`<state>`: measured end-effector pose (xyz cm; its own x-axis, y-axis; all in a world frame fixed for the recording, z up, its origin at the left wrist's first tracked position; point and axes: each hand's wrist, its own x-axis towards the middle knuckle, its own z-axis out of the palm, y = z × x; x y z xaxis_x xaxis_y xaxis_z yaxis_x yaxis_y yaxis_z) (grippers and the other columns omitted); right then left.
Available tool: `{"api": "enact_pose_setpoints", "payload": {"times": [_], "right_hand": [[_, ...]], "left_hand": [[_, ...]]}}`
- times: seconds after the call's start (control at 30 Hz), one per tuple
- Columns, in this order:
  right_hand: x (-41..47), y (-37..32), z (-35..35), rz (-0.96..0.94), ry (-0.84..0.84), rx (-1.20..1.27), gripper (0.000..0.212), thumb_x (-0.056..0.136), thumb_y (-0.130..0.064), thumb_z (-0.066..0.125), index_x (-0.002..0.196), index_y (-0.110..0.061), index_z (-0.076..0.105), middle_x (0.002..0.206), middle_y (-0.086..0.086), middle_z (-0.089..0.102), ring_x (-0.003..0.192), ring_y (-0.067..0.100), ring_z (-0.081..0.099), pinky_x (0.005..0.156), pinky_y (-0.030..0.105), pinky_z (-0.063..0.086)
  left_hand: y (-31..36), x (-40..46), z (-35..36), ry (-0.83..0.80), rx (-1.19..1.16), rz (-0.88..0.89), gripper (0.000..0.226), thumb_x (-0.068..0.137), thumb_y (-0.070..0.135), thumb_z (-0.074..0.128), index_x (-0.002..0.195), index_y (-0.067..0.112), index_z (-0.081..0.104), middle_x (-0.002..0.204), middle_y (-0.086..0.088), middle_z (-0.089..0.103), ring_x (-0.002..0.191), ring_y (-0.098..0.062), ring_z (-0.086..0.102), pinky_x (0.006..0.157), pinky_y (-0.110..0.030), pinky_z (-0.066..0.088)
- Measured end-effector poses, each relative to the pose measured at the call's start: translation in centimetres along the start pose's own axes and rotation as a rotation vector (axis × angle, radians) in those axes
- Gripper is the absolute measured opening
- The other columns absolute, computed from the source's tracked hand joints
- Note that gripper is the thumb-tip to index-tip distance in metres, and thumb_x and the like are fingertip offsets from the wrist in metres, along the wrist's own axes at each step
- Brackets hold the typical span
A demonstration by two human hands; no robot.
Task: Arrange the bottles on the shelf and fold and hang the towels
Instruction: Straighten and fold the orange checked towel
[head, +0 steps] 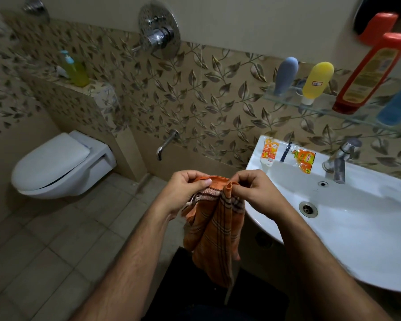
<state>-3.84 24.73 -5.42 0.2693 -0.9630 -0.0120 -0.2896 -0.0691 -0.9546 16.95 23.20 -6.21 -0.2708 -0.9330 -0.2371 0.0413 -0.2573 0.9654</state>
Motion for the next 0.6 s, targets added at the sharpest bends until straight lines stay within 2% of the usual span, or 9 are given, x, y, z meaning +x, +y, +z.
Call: {"api": "enact_pose_setpoints", "payload": {"times": [0.07, 0.17, 0.27, 0.33, 0.37, 0.43, 0.5, 0.53, 0.6], "right_hand": [[0.0, 0.2, -0.1, 0.015, 0.020, -0.011, 0.011, 0.079, -0.018, 0.066, 0.072, -0.013, 0.072, 0.073, 0.006, 0.073, 0.071, 0.018, 0.070, 0.067, 0.031, 0.056], [-0.1, 0.4, -0.3, 0.040, 0.019, -0.052, 0.012, 0.080, -0.019, 0.066, 0.070, -0.016, 0.072, 0.069, 0.003, 0.072, 0.067, 0.014, 0.068, 0.064, 0.029, 0.052], [-0.3, 0.5, -0.1, 0.056, 0.029, -0.096, 0.013, 0.077, -0.023, 0.062, 0.069, -0.017, 0.070, 0.065, -0.001, 0.069, 0.063, 0.011, 0.064, 0.062, 0.030, 0.049], [-0.6, 0.4, 0.1, 0.060, 0.030, -0.109, 0.012, 0.076, -0.024, 0.061, 0.067, -0.020, 0.068, 0.065, -0.004, 0.067, 0.063, 0.009, 0.062, 0.063, 0.029, 0.048], [-0.7, 0.3, 0.1, 0.052, 0.029, -0.119, 0.012, 0.078, -0.022, 0.062, 0.066, -0.023, 0.067, 0.070, -0.006, 0.068, 0.068, 0.008, 0.063, 0.066, 0.029, 0.048], [-0.8, 0.3, 0.0, 0.012, 0.054, -0.197, 0.021, 0.081, -0.017, 0.067, 0.066, -0.032, 0.064, 0.095, -0.007, 0.069, 0.091, 0.009, 0.063, 0.080, 0.030, 0.047], [-1.1, 0.0, 0.1, -0.039, 0.112, -0.312, 0.016, 0.081, -0.023, 0.067, 0.070, -0.033, 0.063, 0.115, -0.005, 0.063, 0.110, 0.011, 0.054, 0.091, 0.031, 0.041], [-1.3, -0.3, 0.3, -0.067, 0.140, -0.345, 0.008, 0.079, -0.028, 0.064, 0.072, -0.031, 0.063, 0.115, -0.005, 0.063, 0.111, 0.012, 0.052, 0.091, 0.030, 0.040], [-1.8, -0.5, 0.7, -0.120, 0.188, -0.386, 0.015, 0.077, -0.036, 0.057, 0.074, -0.024, 0.064, 0.100, -0.005, 0.066, 0.101, 0.013, 0.056, 0.085, 0.032, 0.045]], "left_hand": [[0.0, 0.0, -0.5, 0.064, 0.032, -0.003, 0.006, 0.087, 0.004, 0.068, 0.091, 0.004, 0.072, 0.075, -0.006, 0.073, 0.065, -0.013, 0.068, 0.059, -0.021, 0.055], [0.0, -0.1, -0.6, 0.076, 0.029, -0.002, 0.007, 0.089, 0.008, 0.067, 0.089, 0.007, 0.073, 0.074, -0.006, 0.072, 0.066, -0.017, 0.066, 0.059, -0.024, 0.055], [-0.1, -0.1, -0.1, 0.040, 0.008, 0.020, 0.018, 0.093, 0.016, 0.063, 0.080, 0.016, 0.076, 0.073, -0.007, 0.070, 0.065, -0.019, 0.064, 0.057, -0.026, 0.049], [-0.3, 0.1, 0.3, 0.060, 0.002, 0.050, 0.021, 0.094, 0.018, 0.063, 0.078, 0.019, 0.077, 0.074, -0.004, 0.073, 0.066, -0.014, 0.068, 0.059, -0.025, 0.054], [-0.4, 0.2, 0.4, 0.087, 0.007, 0.074, 0.021, 0.094, 0.018, 0.063, 0.079, 0.020, 0.077, 0.075, -0.004, 0.074, 0.068, -0.013, 0.069, 0.061, -0.025, 0.055], [-0.8, 0.5, 0.9, 0.167, 0.059, 0.148, 0.020, 0.094, 0.020, 0.063, 0.078, 0.022, 0.076, 0.074, -0.001, 0.074, 0.068, -0.012, 0.069, 0.061, -0.025, 0.055], [-1.4, 0.8, 1.3, 0.271, 0.174, 0.233, 0.017, 0.091, 0.027, 0.063, 0.078, 0.024, 0.074, 0.073, 0.003, 0.073, 0.069, -0.010, 0.068, 0.061, -0.027, 0.054], [-1.7, 1.0, 1.5, 0.317, 0.225, 0.255, 0.017, 0.089, 0.032, 0.062, 0.079, 0.023, 0.072, 0.074, 0.003, 0.073, 0.070, -0.012, 0.069, 0.064, -0.030, 0.055], [-2.2, 1.2, 1.9, 0.380, 0.266, 0.261, 0.024, 0.086, 0.038, 0.059, 0.081, 0.019, 0.070, 0.076, -0.002, 0.073, 0.073, -0.019, 0.070, 0.067, -0.039, 0.057]]}}
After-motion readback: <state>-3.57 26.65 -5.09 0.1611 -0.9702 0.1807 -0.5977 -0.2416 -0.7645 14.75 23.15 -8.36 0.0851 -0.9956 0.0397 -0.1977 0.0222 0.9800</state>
